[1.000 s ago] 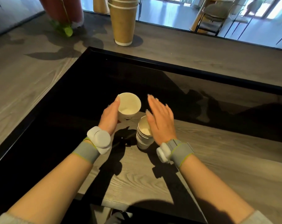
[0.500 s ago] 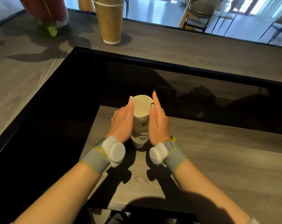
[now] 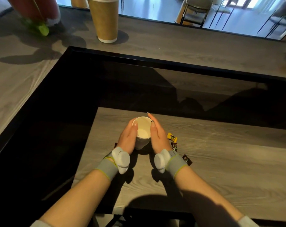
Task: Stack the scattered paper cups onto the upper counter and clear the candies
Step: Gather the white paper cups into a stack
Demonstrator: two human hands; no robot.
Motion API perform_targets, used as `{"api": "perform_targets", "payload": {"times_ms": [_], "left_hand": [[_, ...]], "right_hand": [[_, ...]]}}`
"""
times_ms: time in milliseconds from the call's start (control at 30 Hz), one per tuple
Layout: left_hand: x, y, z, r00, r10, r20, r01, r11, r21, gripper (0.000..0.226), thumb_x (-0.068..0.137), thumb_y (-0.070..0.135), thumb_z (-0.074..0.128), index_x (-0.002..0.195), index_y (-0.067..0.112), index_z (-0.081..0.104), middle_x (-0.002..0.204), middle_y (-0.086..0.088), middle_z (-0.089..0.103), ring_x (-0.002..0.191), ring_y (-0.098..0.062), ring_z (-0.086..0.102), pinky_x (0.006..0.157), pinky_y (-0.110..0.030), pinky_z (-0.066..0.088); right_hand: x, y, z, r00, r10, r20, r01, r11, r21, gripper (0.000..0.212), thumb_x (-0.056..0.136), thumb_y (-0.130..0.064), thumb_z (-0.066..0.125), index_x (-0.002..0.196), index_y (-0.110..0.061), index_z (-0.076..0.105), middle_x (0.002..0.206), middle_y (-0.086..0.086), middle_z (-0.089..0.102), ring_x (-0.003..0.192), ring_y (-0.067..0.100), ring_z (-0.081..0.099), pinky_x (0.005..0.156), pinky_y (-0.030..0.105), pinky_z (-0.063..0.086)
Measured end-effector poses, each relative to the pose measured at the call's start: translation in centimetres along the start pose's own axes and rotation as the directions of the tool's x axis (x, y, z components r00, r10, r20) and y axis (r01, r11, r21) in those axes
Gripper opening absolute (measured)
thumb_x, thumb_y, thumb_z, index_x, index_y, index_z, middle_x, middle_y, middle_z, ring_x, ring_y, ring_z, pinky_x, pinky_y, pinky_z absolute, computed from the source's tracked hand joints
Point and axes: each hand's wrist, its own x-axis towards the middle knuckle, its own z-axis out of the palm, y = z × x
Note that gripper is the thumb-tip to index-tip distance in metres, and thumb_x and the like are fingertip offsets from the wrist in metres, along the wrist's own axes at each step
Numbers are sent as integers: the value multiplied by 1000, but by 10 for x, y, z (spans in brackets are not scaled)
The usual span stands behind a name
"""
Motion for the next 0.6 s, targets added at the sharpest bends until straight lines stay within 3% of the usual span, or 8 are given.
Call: {"api": "perform_targets", "payload": {"times_ms": [100,200,233,300,367,467,533,600], "left_hand": [[4,6,-1,996,-88,27,90,991,-97,30,100,33,26,122,29,46,119,3,55,111,-12,53,84,-17,41],[4,2,-4,986,-151,64,159,977,-145,37,98,42,27,126,27,46,125,1,56,115,-13,53,93,-25,40],[4,0,-5,981,-177,80,188,970,-155,43,96,46,28,129,26,46,127,2,56,116,-12,53,96,-27,40],[3,0,-5,964,-239,121,257,951,-170,54,92,57,29,133,27,45,125,6,57,114,-10,54,97,-28,39],[3,3,-2,949,-292,118,311,929,-199,71,78,76,34,130,30,49,125,4,60,114,-13,56,102,-35,40],[19,-11,3,944,-329,37,327,910,-257,95,54,94,34,120,29,59,120,-2,66,113,-21,60,105,-46,41],[20,12,2,946,-323,36,321,907,-274,93,57,91,35,116,26,62,117,-5,67,111,-24,62,104,-48,42],[14,49,-1,958,-281,57,285,911,-298,77,75,78,34,118,20,60,119,-7,65,112,-25,60,104,-44,42]], "right_hand": [[4,-5,3,993,113,45,-120,970,211,39,102,-24,23,135,-18,41,122,-1,54,106,4,53,80,-1,41],[5,-7,5,984,171,53,-179,947,267,40,102,-24,21,135,-15,41,121,-2,50,111,7,47,81,-4,37],[7,-3,6,977,203,65,-213,934,287,41,102,-28,21,137,-14,39,124,-3,47,115,7,43,89,-1,35],[8,-4,12,951,291,101,-308,898,315,58,95,-53,26,140,-18,36,138,-4,44,127,11,39,112,21,27],[11,1,22,918,370,144,-397,849,349,91,69,-83,31,140,-26,37,143,0,45,132,17,40,116,40,27],[18,10,30,904,415,108,-421,810,408,106,52,-90,28,137,-29,41,138,2,51,126,21,47,109,39,35],[18,-8,28,909,409,72,-395,795,461,103,53,-88,27,136,-29,41,135,3,52,123,22,49,99,34,40],[23,-31,22,922,386,24,-345,795,499,101,54,-88,28,133,-28,44,131,6,55,119,24,52,97,37,43]]}}
